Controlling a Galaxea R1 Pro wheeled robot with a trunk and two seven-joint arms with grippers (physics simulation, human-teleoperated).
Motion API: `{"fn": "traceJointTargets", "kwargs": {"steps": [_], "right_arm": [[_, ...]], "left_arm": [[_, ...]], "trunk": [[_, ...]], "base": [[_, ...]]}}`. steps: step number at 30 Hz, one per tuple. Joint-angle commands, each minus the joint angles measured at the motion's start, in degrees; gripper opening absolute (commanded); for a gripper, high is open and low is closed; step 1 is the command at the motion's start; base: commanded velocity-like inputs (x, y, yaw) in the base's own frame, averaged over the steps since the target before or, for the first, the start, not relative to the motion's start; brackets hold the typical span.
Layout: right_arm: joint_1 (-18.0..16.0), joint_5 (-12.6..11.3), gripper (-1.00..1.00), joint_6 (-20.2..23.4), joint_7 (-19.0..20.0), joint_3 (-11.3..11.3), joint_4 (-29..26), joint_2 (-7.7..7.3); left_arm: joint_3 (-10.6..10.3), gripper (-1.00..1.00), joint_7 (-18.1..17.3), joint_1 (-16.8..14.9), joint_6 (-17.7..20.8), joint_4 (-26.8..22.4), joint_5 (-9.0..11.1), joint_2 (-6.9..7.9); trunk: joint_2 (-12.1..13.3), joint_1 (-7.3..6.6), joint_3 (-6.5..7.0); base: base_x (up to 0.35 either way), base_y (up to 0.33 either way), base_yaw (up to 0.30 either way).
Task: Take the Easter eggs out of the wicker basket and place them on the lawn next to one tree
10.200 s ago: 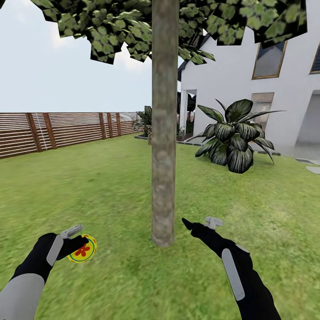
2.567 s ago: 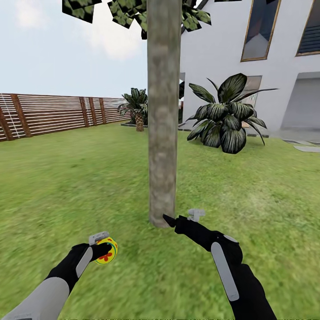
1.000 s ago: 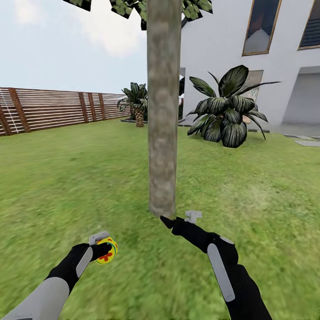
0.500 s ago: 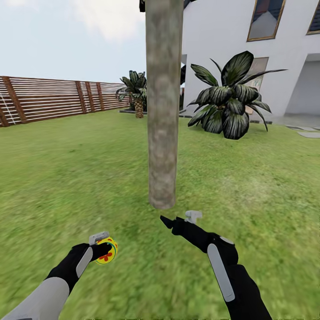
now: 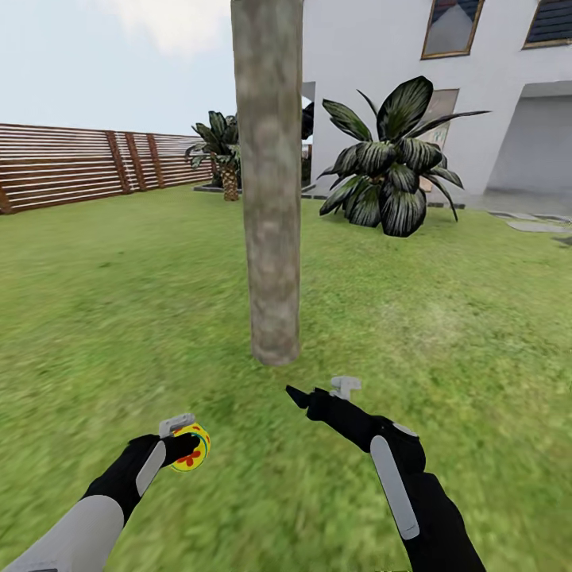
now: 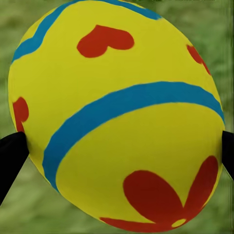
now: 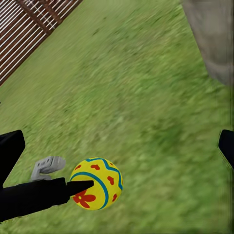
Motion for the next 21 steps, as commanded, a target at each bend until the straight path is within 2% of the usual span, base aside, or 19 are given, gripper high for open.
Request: {"fn": "traceJointTargets", "kwargs": {"steps": [1,8,21], "right_arm": [[0.0,-0.2,1.00,0.3,0.0,-0.1,0.0,0.03],[0.0,-0.2,1.00,0.3,0.0,-0.1,0.0,0.02],[0.0,-0.1,1.00,-1.7,-0.1,0.0,0.0,0.02]], "left_arm": [[0.0,-1.00,0.3,0.0,0.3,-0.2,0.6,0.00],[0.1,-1.00,0.3,0.0,0.5,-0.2,0.6,0.00],[0.0,-1.00,0.3,0.0,0.5,-0.2,0.6,0.00]], "trunk": [[0.0,-0.01,0.02],[0.0,-0.01,0.23],[0.0,-0.01,0.23]], "base": [[0.000,0.000,-0.201],[0.017,0.000,-0.085],[0.314,0.000,-0.001]]}}
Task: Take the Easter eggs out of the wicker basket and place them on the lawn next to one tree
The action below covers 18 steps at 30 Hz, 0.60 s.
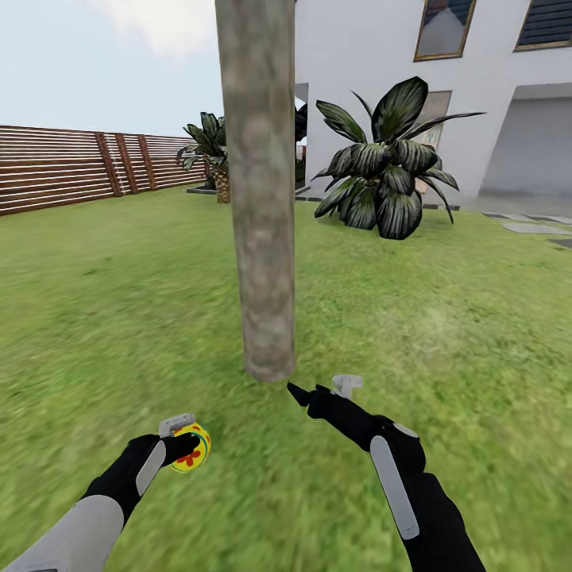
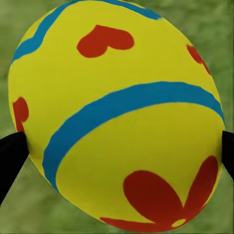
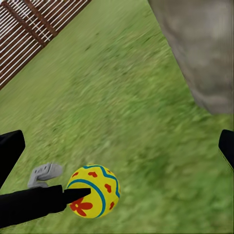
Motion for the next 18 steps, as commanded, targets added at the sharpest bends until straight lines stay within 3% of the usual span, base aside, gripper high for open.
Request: {"fn": "traceJointTargets", "kwargs": {"steps": [1,5,18], "right_arm": [[0.0,-0.3,1.00,0.4,0.0,-0.1,0.0,0.03],[0.0,-0.3,1.00,0.3,0.0,-0.1,0.0,0.01],[0.0,-0.3,1.00,0.3,0.1,-0.1,0.0,-0.04]], "left_arm": [[0.0,-1.00,0.3,0.0,0.3,-0.1,0.6,-0.01],[0.0,-1.00,0.3,0.0,0.2,-0.1,0.6,-0.01],[0.1,-1.00,0.3,0.0,0.1,-0.1,0.6,-0.01]], "trunk": [[0.0,0.02,-0.06],[0.0,0.02,-0.06],[0.0,0.05,-0.28]], "base": [[0.331,0.000,0.000],[0.189,0.000,0.000],[0.005,0.000,0.000]]}}
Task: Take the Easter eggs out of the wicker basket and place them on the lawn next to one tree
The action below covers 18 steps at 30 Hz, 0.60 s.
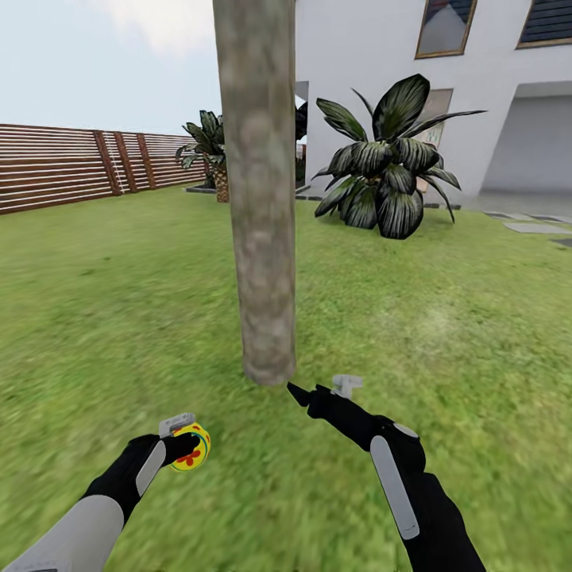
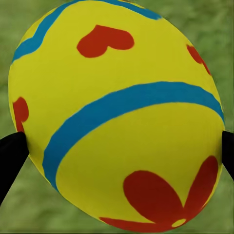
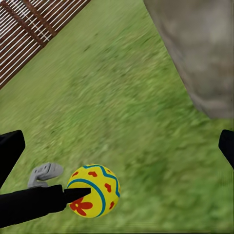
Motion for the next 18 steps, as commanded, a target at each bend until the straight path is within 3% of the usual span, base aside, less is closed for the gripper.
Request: {"fn": "traceJointTargets", "kwargs": {"steps": [1,11,12,15,18], "right_arm": [[0.0,-0.3,1.00,0.4,0.0,-0.1,0.0,0.02],[0.0,-0.6,1.00,0.8,0.1,-0.3,-0.5,-0.15],[0.0,-1.1,1.00,0.9,0.1,-0.4,-0.7,-0.22],[0.1,-8.0,1.00,5.4,0.2,-0.3,-4.0,-0.85],[0.6,-9.8,1.00,7.4,0.2,-0.4,-4.8,-1.02]], "left_arm": [[0.0,-1.00,0.3,0.0,0.3,-0.1,0.6,-0.01],[0.1,-1.00,0.3,0.0,0.3,-0.1,0.6,-0.01],[0.1,-1.00,0.3,0.0,0.3,-0.1,0.6,-0.01],[0.1,-1.00,0.3,0.0,0.3,-0.1,0.6,-0.01],[0.1,-1.00,0.4,0.0,0.3,-0.1,0.6,-0.01]], "trunk": [[0.0,0.01,-0.28],[-0.2,0.27,-2.50],[-0.2,0.29,-2.72],[-0.2,0.37,-3.38],[-0.3,0.45,-4.05]], "base": [[0.000,0.000,0.000],[0.000,0.000,0.000],[0.000,0.000,0.000],[0.000,0.000,0.000],[0.000,0.000,0.000]]}}
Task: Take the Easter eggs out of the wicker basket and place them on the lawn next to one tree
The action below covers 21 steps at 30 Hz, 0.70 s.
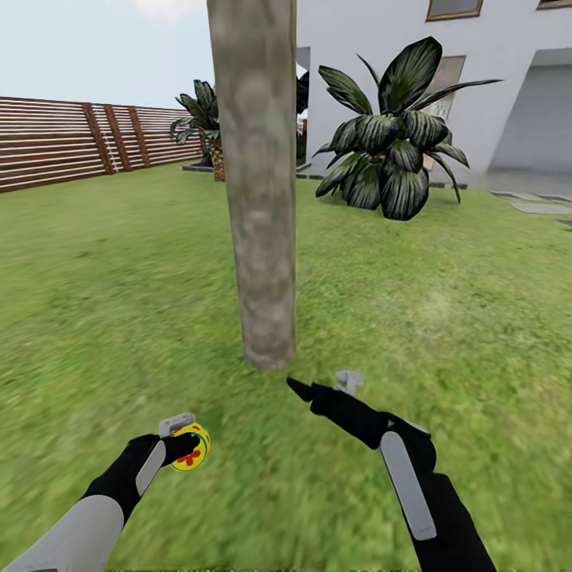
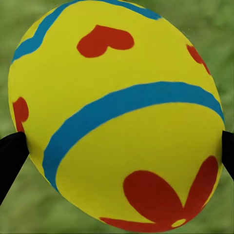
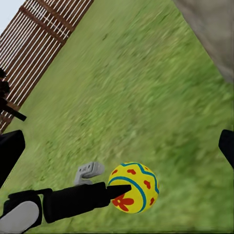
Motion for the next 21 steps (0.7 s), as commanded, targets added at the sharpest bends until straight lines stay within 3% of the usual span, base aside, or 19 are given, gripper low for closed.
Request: {"fn": "traceJointTargets", "kwargs": {"steps": [1,9,21], "right_arm": [[0.0,-0.2,1.00,0.5,0.1,0.0,-0.1,0.04],[0.1,-0.5,1.00,0.2,0.0,0.2,0.1,0.36],[0.1,-0.4,1.00,0.0,-0.1,0.3,0.4,0.62]], "left_arm": [[0.0,-1.00,0.4,0.0,0.3,-0.1,0.6,-0.01],[0.0,-1.00,0.4,0.0,0.1,-0.1,0.5,-0.01],[-0.1,-1.00,0.4,0.0,-4.4,-0.1,0.5,-0.01]], "trunk": [[0.0,0.01,-0.28],[-0.1,0.22,-2.05],[-0.3,0.53,-4.71]], "base": [[0.000,0.000,0.000],[0.000,0.000,0.000],[0.000,0.000,0.000]]}}
